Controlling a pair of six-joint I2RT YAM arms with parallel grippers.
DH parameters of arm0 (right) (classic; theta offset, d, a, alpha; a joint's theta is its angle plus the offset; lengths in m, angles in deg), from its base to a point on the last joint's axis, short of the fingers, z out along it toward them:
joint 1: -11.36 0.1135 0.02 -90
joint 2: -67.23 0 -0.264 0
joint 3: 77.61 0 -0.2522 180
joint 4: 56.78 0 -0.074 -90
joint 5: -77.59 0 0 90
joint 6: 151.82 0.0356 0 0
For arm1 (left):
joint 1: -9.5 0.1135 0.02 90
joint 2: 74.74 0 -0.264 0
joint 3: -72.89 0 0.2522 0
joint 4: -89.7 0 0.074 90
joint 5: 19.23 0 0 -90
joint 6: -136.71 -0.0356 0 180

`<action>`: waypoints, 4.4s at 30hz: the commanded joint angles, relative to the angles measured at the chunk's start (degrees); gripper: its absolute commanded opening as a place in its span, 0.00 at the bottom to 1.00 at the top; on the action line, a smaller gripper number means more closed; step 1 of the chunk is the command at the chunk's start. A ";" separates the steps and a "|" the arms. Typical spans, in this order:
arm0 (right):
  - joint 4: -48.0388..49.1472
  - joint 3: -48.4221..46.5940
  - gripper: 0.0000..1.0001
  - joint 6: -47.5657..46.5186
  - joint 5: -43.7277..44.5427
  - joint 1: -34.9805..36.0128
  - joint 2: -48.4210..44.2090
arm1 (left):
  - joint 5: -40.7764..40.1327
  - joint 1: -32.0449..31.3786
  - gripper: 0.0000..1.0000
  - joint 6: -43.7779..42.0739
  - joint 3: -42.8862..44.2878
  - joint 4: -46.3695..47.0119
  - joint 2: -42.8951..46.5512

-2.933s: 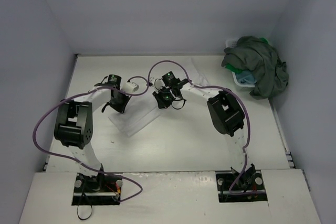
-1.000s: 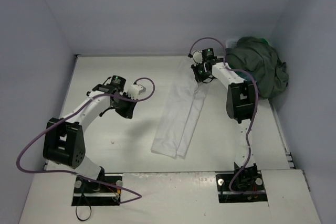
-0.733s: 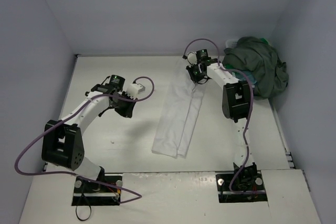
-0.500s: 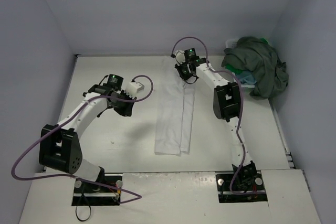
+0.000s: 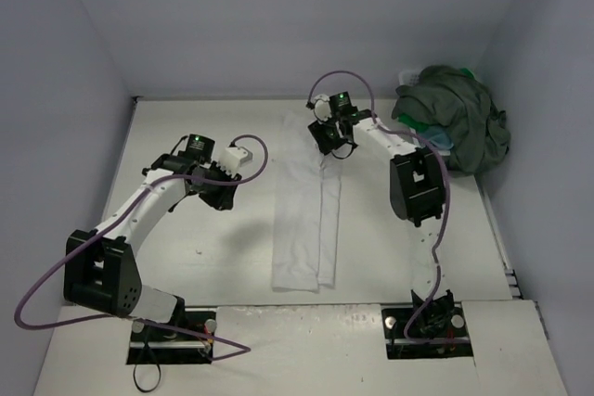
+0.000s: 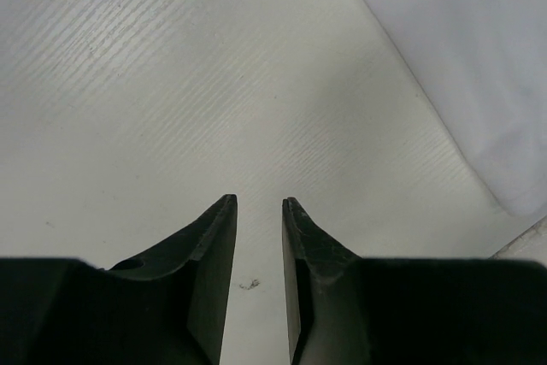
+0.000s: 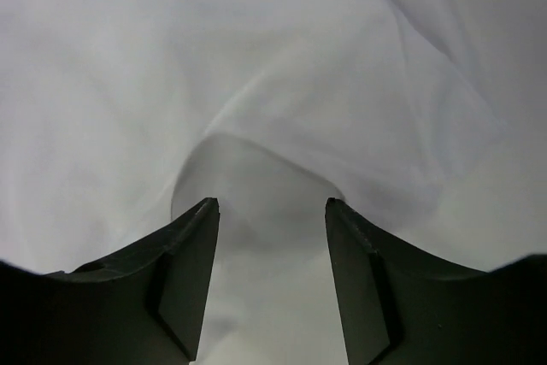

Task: Fold and stack the t-shirts
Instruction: Rotate the tshirt 90 degrees, then grab the bottom of the folded rectangular tshirt with right arm, then fold the folded rectangular tshirt in 1/3 of the way

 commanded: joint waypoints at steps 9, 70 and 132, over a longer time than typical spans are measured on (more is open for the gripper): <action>-7.73 15.78 0.49 -2.20 -3.38 3.46 -33.12 | -1.05 0.30 0.24 -0.05 3.19 -4.33 7.37; 4.28 59.65 0.66 -13.20 11.64 55.32 -36.64 | -21.70 15.33 0.45 6.36 -6.73 8.32 39.90; -3.80 31.71 0.06 -35.08 -6.91 17.71 -34.54 | -17.31 17.00 0.46 7.24 -6.12 7.97 38.76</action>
